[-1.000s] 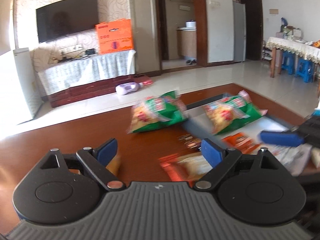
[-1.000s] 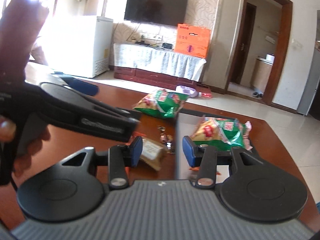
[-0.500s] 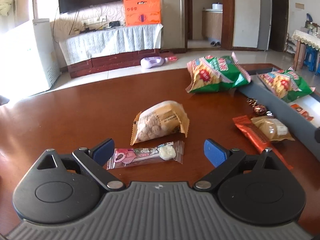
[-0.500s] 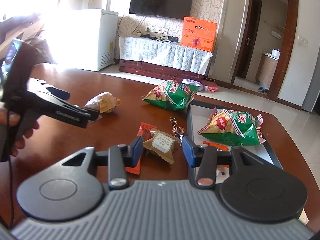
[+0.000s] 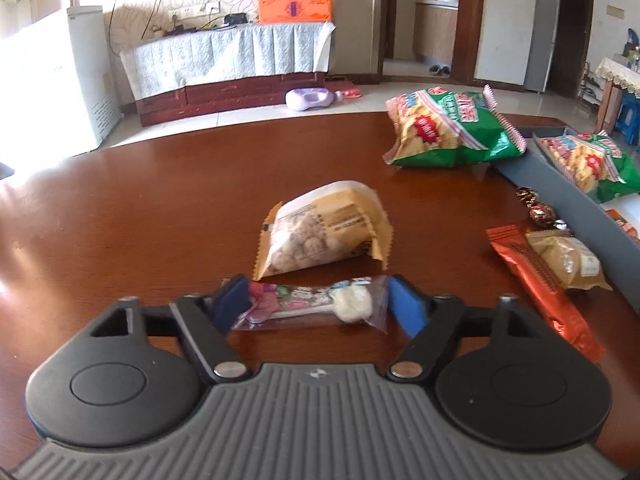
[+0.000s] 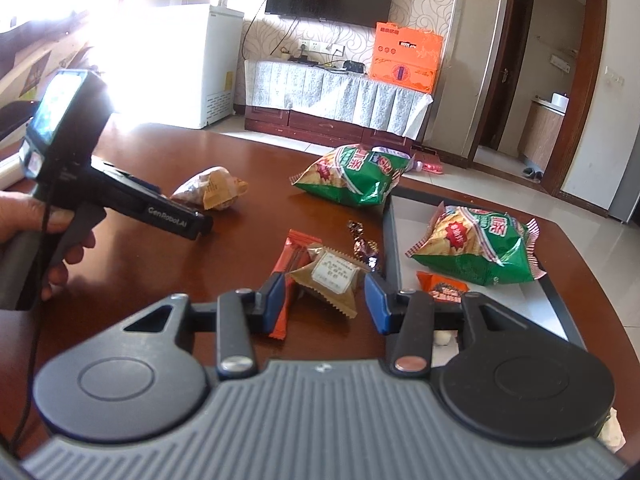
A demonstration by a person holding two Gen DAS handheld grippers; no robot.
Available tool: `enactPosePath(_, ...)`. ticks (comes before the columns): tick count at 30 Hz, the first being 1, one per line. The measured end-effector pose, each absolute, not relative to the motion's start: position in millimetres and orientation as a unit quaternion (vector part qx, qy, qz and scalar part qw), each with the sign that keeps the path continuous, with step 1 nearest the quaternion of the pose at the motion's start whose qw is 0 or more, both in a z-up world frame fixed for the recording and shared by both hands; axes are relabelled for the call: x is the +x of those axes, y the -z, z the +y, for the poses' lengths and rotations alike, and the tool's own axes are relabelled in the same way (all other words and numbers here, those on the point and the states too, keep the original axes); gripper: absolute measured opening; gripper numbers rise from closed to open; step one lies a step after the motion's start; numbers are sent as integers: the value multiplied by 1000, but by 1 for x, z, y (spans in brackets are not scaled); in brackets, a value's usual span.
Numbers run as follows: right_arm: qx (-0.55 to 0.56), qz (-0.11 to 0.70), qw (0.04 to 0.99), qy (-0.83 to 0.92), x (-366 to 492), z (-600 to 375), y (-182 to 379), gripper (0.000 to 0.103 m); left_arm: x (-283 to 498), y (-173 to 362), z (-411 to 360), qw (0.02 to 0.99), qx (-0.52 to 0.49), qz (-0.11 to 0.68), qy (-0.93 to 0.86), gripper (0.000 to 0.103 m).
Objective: Organize snacks
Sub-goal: 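Grasp the pink-wrapped bar with the left tool while the right tool grasps the orange stick snack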
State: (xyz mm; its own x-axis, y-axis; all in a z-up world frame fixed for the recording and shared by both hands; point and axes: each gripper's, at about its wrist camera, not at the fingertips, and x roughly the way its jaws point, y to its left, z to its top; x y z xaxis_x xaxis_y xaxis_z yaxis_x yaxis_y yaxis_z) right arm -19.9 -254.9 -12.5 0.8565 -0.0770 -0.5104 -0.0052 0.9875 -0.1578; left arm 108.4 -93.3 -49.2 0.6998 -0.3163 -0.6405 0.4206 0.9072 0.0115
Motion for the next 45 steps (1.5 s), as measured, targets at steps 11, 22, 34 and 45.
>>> enactPosePath(11,-69,303,950,18,-8,-242,27,40,87,48,-104,915,75,327,223,29)
enactPosePath(22,-61,327,942,48,26,-221,46,39,71,47,-90,912,57,334,233,26)
enactPosePath(34,-65,320,944,57,48,-211,47,23,68,50,-82,910,60,327,247,27)
enactPosePath(45,-82,327,941,29,32,-206,44,23,61,53,-90,918,69,319,224,26)
